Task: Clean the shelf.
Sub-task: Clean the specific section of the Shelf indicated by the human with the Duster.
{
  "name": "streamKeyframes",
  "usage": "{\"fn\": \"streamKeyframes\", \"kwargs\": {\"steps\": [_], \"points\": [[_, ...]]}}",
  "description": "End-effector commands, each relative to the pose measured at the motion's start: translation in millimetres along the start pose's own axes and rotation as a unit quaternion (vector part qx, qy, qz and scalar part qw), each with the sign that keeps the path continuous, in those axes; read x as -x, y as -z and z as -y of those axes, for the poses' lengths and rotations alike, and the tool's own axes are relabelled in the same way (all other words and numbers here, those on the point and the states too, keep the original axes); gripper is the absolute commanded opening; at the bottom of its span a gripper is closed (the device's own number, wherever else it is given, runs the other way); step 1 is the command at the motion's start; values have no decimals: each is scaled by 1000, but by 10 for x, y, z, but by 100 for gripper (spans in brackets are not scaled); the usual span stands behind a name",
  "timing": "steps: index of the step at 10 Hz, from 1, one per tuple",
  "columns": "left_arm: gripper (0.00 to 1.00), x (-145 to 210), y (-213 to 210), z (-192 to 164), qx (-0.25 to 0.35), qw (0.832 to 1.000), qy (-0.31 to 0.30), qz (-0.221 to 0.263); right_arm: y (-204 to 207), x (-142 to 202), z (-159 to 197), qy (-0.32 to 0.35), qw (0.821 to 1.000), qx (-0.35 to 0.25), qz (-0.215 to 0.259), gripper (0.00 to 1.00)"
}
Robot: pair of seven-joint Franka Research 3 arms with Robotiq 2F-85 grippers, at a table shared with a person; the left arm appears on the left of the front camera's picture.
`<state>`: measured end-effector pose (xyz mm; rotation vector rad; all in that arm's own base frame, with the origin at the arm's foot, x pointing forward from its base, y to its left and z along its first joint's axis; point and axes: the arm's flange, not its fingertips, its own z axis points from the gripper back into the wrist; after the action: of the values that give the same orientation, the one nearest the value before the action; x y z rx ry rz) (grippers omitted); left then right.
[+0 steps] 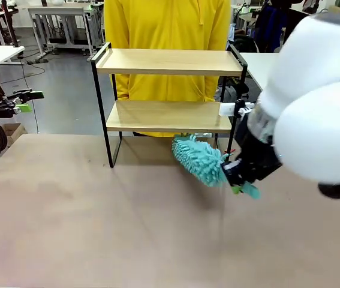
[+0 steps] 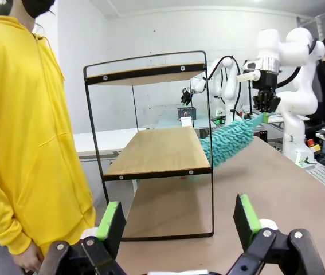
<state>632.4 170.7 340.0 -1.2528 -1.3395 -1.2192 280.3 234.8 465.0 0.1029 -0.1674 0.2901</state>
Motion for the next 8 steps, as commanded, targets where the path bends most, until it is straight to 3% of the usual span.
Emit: {"fn": "streamKeyframes", "kwargs": {"steps": [1, 3, 5, 8], "points": [[100, -33, 7, 15, -2, 1000, 1, -2, -440, 48, 322, -52, 997, -10, -64, 13], [100, -33, 7, 15, -2, 1000, 1, -2, -880, 53, 535, -136, 983, -35, -119, 13], [100, -33, 7, 15, -2, 1000, 1, -2, -1185, -71, 669, -234, 954, -57, -176, 13], [100, -33, 7, 15, -2, 1000, 1, -2, -1368, -345, 901, -306, 926, -58, -211, 13]]}}
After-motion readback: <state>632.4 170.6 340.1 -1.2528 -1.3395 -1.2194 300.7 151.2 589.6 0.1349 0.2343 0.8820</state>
